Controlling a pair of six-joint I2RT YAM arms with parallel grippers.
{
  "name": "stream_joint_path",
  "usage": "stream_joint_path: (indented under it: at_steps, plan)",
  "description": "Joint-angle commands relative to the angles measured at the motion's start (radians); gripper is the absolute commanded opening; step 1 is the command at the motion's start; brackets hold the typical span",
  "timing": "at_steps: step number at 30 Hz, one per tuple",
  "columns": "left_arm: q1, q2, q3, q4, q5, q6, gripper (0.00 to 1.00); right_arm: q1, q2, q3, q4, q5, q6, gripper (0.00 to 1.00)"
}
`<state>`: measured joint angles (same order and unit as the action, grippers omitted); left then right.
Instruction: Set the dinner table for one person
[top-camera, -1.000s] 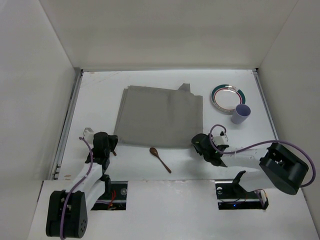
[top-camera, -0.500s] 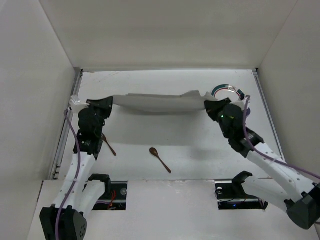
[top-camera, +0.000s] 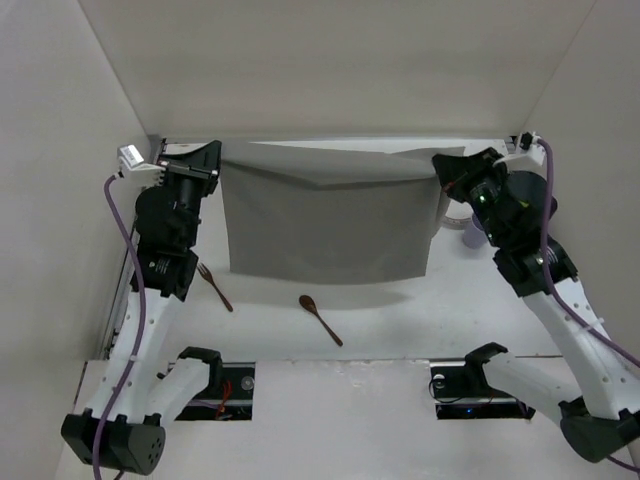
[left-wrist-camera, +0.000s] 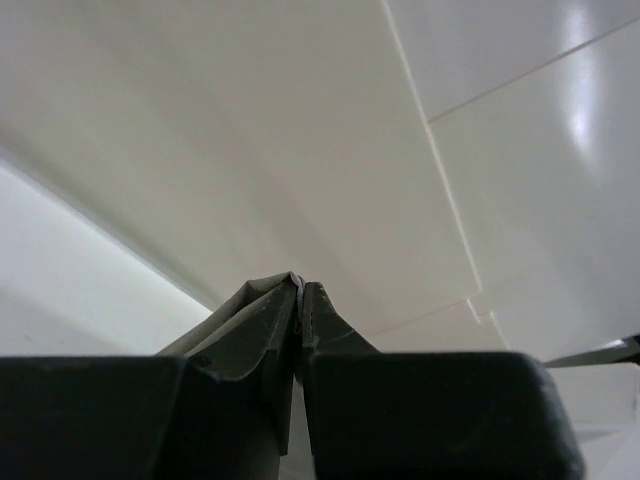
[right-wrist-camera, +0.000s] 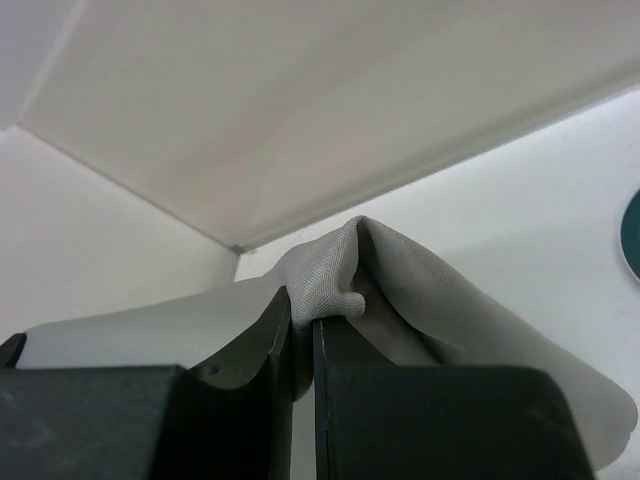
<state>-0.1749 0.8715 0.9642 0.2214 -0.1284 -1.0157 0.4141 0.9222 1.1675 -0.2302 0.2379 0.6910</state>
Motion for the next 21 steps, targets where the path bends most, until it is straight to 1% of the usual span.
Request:
stream_joint_path:
  at_steps: [1, 4, 6, 9, 12, 14, 16, 17, 19, 21]
  plan:
    - [0.033, 0.075, 0.027, 0.078, -0.221, 0.049, 0.0, -0.093, 0.102, 0.023, 0.035, 0.011, -0.045, 0.01]
    - [0.061, 0.177, 0.056, 0.093, -0.223, 0.045, 0.0, -0.148, 0.269, 0.087, 0.075, -0.092, -0.015, 0.01]
    - [0.084, 0.26, 0.111, 0.093, -0.203, 0.037, 0.0, -0.172, 0.39, 0.182, 0.084, -0.152, 0.001, 0.01]
    - [0.105, 0.41, 0.281, 0.079, -0.154, 0.034, 0.0, -0.195, 0.542, 0.39, 0.072, -0.212, 0.015, 0.0]
    - [0.119, 0.469, 0.408, 0.046, -0.108, 0.022, 0.0, -0.208, 0.633, 0.614, 0.007, -0.224, 0.007, 0.0]
    - [0.133, 0.456, 0.436, 0.044, -0.103, 0.026, 0.0, -0.211, 0.644, 0.673, -0.014, -0.224, -0.004, 0.0]
    - [0.143, 0.425, 0.4, 0.058, -0.105, 0.028, 0.0, -0.211, 0.615, 0.632, 0.012, -0.227, -0.01, 0.01]
    - [0.151, 0.403, 0.352, 0.07, -0.103, 0.022, 0.0, -0.208, 0.589, 0.573, 0.047, -0.23, -0.011, 0.01]
    - [0.157, 0.353, 0.213, 0.105, -0.1, 0.009, 0.0, -0.206, 0.546, 0.403, 0.148, -0.244, -0.024, 0.02]
    - [0.16, 0.284, -0.012, 0.169, -0.102, -0.039, 0.0, -0.206, 0.523, 0.22, 0.242, -0.281, -0.013, 0.02]
